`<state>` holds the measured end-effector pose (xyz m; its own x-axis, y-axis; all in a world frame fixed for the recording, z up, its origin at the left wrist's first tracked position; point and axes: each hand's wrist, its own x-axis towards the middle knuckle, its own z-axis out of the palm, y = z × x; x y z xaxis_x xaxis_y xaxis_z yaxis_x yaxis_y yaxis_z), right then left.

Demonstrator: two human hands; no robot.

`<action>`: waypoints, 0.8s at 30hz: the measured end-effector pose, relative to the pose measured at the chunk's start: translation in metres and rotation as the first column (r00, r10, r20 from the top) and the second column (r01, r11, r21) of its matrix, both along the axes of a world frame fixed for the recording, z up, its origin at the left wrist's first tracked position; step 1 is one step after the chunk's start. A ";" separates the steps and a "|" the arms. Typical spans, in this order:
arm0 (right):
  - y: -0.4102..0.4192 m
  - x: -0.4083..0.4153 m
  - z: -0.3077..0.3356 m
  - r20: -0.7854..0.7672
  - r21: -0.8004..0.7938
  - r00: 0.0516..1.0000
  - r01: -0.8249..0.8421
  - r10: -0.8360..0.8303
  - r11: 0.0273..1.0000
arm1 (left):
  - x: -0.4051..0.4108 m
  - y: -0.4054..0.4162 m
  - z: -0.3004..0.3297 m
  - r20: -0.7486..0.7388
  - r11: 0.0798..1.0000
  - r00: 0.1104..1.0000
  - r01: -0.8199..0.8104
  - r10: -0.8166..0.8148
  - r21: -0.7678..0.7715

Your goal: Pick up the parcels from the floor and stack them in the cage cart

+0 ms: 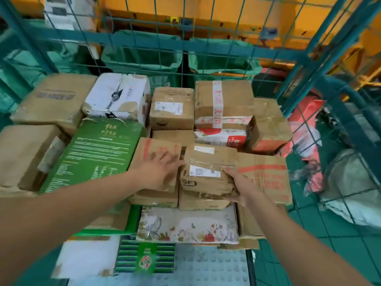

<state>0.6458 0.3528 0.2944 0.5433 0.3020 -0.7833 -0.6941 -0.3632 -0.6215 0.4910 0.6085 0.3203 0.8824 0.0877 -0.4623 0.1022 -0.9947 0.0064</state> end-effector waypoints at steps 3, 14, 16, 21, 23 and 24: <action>0.010 0.013 -0.010 -0.038 0.029 0.999 -0.036 0.037 0.999 | 0.006 0.004 -0.009 0.004 0.999 1.000 -0.015 0.015 -0.029; 0.033 0.074 -0.029 0.028 0.077 0.997 0.068 -0.070 0.995 | 0.023 -0.002 -0.011 -0.002 0.997 0.997 -0.075 0.075 0.005; 0.032 0.074 -0.033 0.022 0.066 0.998 0.052 -0.054 0.996 | 0.031 -0.009 -0.011 0.001 0.997 0.997 -0.076 0.076 0.029; 0.016 0.070 -0.038 -0.009 0.050 1.000 0.008 -0.007 0.999 | 0.036 -0.010 -0.014 -0.015 0.997 0.998 -0.059 0.059 0.045; 0.009 0.069 -0.042 -0.028 0.050 1.000 -0.008 0.010 0.999 | 0.034 -0.006 -0.016 -0.027 0.998 0.998 -0.049 0.051 0.048; 0.008 0.068 -0.044 -0.032 0.053 0.999 -0.017 0.019 0.998 | 0.033 -0.005 -0.017 -0.024 0.998 0.999 -0.047 0.048 0.047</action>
